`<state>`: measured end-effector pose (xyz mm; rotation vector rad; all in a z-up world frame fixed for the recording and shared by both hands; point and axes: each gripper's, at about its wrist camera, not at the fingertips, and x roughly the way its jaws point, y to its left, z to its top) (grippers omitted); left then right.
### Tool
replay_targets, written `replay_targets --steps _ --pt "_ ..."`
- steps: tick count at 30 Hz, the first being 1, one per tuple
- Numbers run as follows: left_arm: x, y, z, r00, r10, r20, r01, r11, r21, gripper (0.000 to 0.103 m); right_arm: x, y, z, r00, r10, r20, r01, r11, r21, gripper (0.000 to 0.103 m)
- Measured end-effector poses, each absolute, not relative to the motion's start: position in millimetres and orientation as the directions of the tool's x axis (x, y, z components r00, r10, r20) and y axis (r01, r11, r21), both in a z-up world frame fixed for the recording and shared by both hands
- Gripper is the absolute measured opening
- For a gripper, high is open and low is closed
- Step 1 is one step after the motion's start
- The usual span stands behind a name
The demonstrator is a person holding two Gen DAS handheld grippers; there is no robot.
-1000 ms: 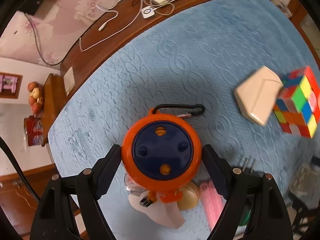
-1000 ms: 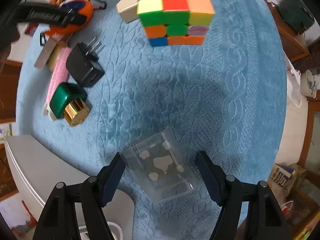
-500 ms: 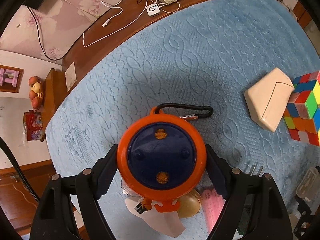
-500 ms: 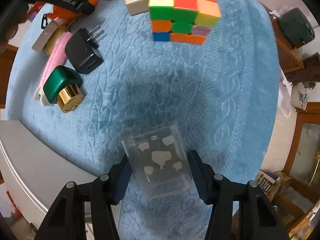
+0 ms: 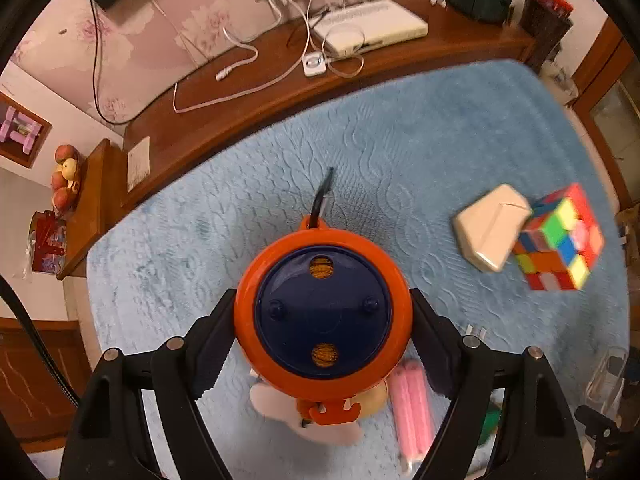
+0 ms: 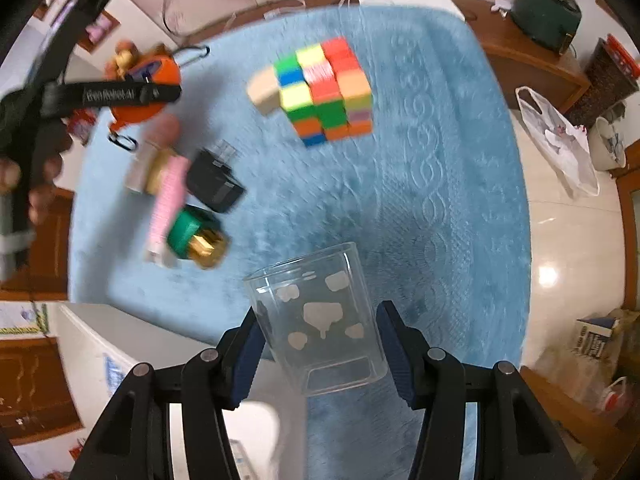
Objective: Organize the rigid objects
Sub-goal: 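Lower the orange reel into the tray with the left tool while the right tool places the clear box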
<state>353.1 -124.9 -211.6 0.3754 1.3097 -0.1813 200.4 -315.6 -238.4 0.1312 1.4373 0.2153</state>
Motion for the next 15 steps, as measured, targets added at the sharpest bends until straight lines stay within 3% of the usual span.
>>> replay_targets --steps 8,15 --pt "282 -115 -129 0.383 -0.062 -0.922 0.423 0.899 0.115 0.083 167 -294 -185 0.238 0.303 -0.923 -0.054 0.953 0.298 0.056" --pt "200 -102 -77 0.385 -0.203 -0.900 0.481 0.877 0.008 0.083 132 -277 -154 0.294 0.315 -0.902 -0.064 0.948 0.310 0.056"
